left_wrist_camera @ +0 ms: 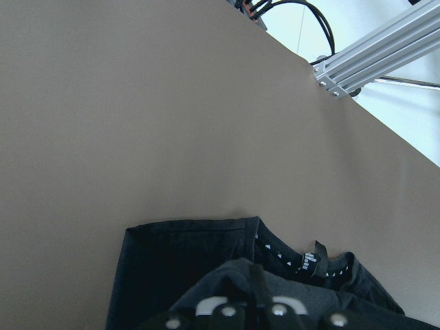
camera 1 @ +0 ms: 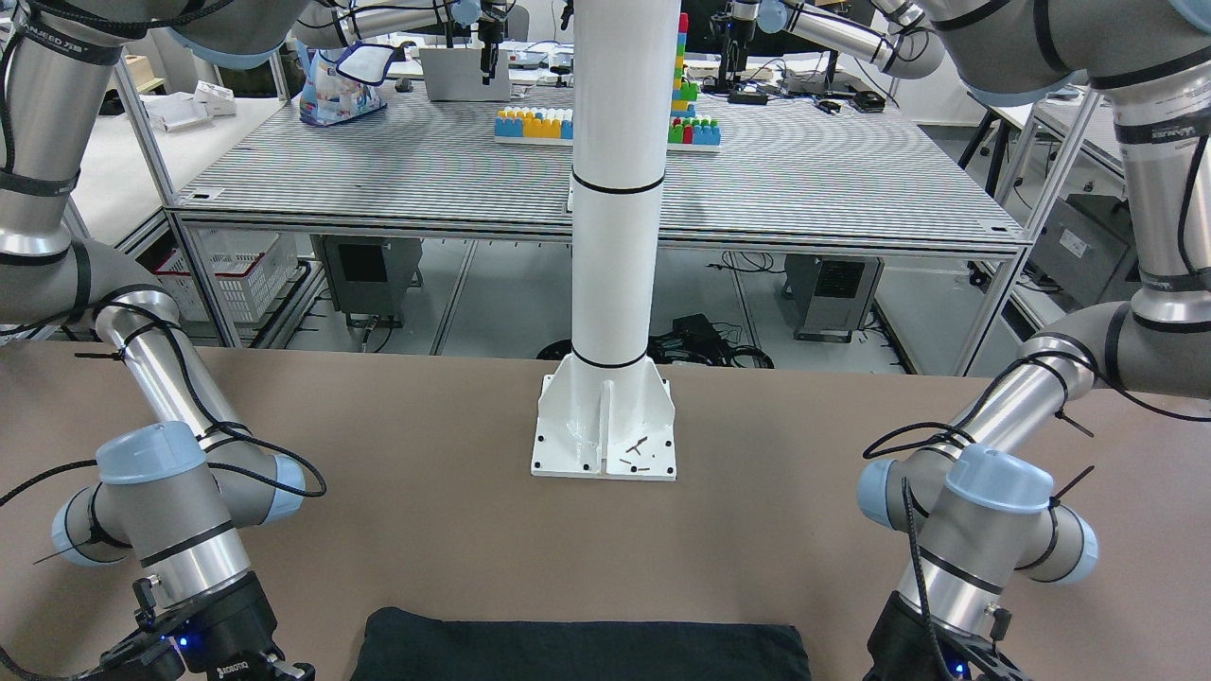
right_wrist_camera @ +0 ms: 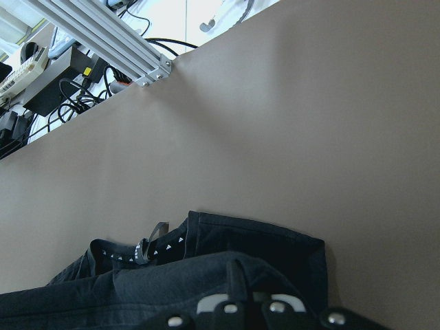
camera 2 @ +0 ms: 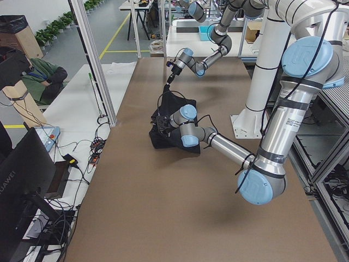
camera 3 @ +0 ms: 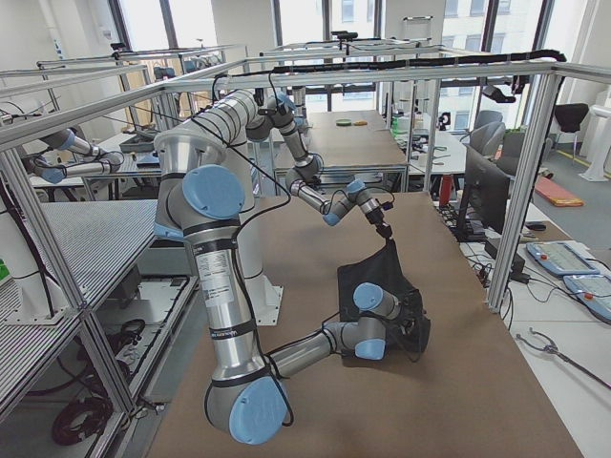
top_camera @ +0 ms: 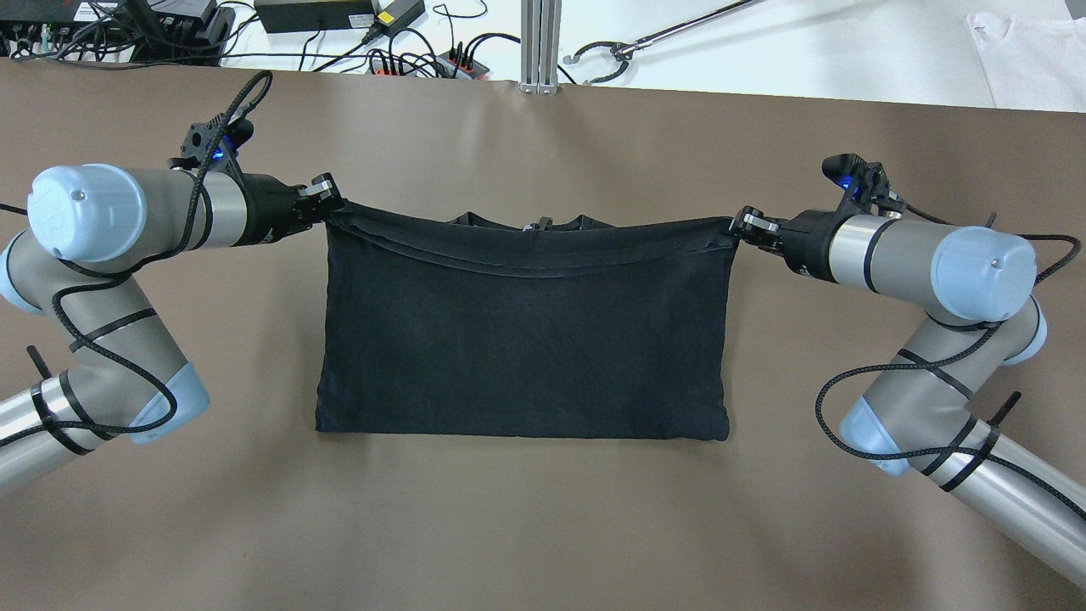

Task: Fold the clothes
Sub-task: 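Lower the hem onto the collar and open both grippers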

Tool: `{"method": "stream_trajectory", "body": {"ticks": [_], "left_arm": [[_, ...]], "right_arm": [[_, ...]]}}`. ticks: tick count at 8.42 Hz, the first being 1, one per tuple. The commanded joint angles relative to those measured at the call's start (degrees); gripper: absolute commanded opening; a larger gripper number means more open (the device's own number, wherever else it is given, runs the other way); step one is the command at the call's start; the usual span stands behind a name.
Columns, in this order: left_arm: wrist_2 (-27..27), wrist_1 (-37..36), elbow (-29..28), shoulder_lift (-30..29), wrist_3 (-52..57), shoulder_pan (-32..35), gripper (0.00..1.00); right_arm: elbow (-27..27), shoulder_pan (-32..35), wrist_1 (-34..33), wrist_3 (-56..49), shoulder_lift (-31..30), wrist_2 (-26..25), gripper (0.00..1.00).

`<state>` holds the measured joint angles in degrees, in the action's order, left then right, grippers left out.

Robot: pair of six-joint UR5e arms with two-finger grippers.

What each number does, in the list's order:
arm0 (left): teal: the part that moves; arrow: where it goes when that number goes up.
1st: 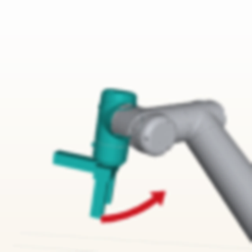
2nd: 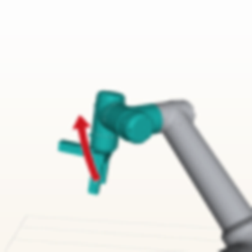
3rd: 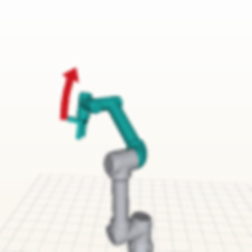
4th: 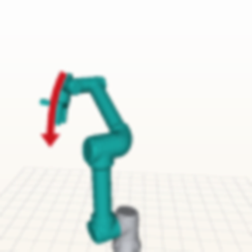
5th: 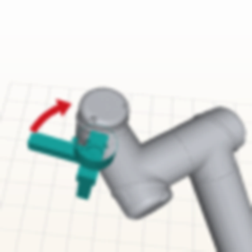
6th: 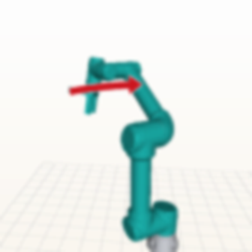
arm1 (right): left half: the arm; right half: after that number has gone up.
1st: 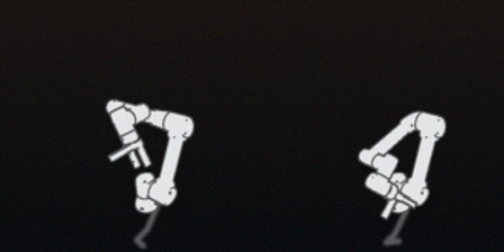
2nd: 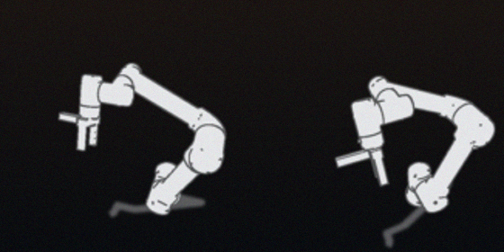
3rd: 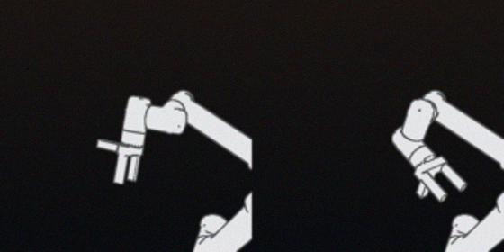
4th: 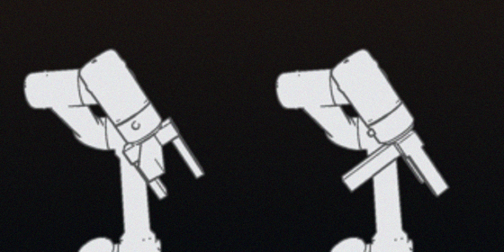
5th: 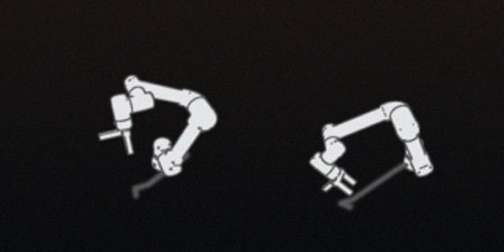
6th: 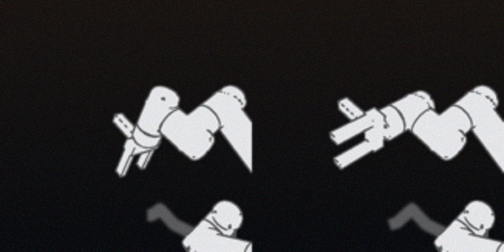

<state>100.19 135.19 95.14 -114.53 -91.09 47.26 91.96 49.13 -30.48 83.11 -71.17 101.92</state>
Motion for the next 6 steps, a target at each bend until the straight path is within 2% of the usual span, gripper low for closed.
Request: {"method": "stream_trajectory", "body": {"ticks": [1, 2, 3, 4, 6], "left_arm": [[-0.2, -0.9, -0.1, -0.9, 0.0, -0.1, 0.00], [-0.5, -0.9, -0.3, -0.9, 0.1, -0.1, 0.13], [-0.9, -0.9, -0.3, -1.0, 0.1, -0.2, 0.88], [-1.0, -0.9, -0.3, -1.1, -0.1, -0.2, 1.00], [-1.0, -0.9, -0.7, -1.1, -0.1, -0.1, 1.00]], "right_arm": [[0.1, 0.0, -0.5, -0.4, 0.4, 0.1, 0.00], [0.1, 0.0, -0.4, -0.2, 0.4, 0.2, 0.28], [0.3, 0.0, -0.4, -0.1, 0.4, 0.2, 0.93], [0.3, 0.0, -0.4, -0.1, 0.3, 0.2, 0.94], [0.2, 0.0, -0.4, -0.1, 0.2, 0.5, 0.94]]}}
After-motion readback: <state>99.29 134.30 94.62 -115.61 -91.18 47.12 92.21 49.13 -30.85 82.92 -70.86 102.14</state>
